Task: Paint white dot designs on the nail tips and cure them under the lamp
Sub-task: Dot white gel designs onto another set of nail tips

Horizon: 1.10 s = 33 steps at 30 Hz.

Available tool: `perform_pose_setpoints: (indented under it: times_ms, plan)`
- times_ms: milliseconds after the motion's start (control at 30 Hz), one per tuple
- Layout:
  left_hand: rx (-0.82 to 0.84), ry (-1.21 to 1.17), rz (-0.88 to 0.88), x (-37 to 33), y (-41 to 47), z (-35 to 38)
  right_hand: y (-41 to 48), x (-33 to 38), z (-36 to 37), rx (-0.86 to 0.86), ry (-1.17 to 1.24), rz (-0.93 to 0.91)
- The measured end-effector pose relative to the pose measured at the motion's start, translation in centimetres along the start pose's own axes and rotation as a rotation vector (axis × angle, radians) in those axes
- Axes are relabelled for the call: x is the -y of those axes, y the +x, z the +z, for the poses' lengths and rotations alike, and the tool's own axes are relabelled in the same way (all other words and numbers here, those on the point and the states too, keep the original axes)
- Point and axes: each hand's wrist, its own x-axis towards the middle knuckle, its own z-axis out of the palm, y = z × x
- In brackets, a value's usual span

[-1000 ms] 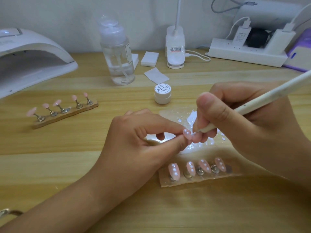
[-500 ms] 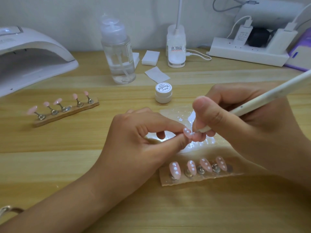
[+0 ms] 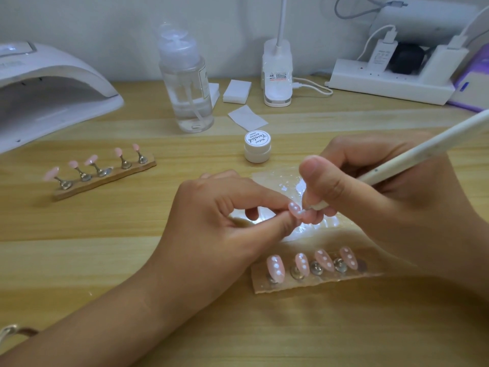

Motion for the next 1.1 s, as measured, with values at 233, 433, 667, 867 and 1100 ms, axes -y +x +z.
perform_pose_setpoints:
  times_ms: [233, 433, 667, 867, 1100]
  plan:
    - [0.002, -0.005, 0.011, 0.1, 0.0, 0.0, 0.0, -0.1, 0.0, 0.003, -0.017, -0.011]
    - [0.007, -0.011, 0.021, 0.1, 0.0, 0.0, 0.0, -0.3, 0.0, 0.008, -0.013, -0.026]
    - [-0.015, -0.013, 0.009, 0.4, 0.0, 0.1, 0.5, -0.4, -0.6, -0.06, 0.256, 0.003]
    - [-0.028, -0.044, -0.009, 0.5, -0.1, 0.1, 1.6, 0.0, -1.3, -0.203, 0.321, 0.001]
    - [-0.055, -0.133, -0.078, 0.4, -0.1, 0.1, 1.0, 0.0, -1.1, -0.23, 0.095, 0.021]
